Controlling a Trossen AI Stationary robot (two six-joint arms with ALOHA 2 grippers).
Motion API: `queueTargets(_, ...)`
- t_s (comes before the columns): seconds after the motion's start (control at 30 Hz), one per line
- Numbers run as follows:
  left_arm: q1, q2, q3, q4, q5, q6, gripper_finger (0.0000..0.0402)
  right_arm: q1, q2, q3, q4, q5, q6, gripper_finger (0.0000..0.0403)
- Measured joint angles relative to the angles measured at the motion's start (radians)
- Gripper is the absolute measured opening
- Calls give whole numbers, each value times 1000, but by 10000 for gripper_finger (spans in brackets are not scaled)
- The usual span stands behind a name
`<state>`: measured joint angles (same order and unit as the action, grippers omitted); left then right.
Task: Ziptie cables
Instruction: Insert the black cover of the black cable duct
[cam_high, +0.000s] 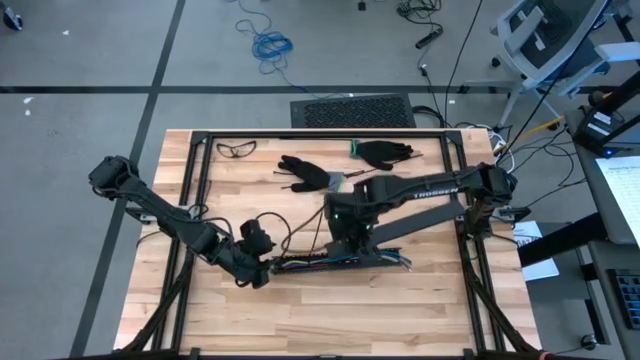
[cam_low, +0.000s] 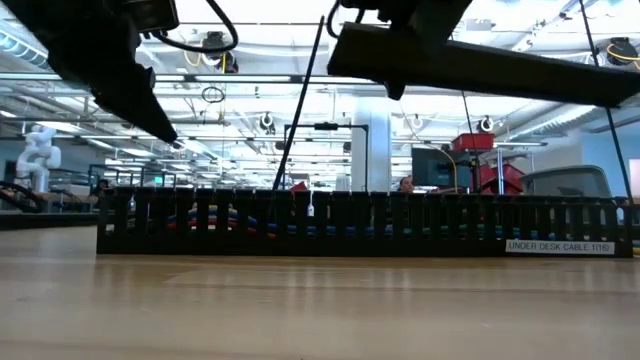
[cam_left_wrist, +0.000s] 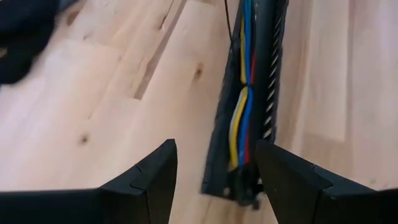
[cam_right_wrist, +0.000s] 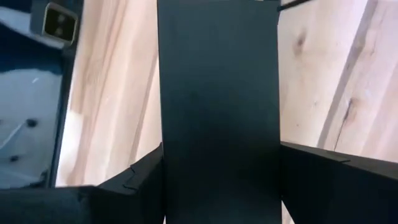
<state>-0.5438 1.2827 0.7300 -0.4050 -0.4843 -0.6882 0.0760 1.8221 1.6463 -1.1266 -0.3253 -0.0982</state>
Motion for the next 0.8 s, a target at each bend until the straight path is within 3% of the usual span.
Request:
queueTargets(0.3, 0, -2, 0, -69, -18, 99, 212, 63, 1, 0, 133, 174, 337, 235)
queueTargets(0.5, 0, -3, 0, -77, -24, 102, 212, 101, 1, -22, 98, 199, 374, 233)
queueTargets(0.8, 0, -3, 0, -76, -44, 76, 212, 147, 3, -171, 140, 222, 345, 234)
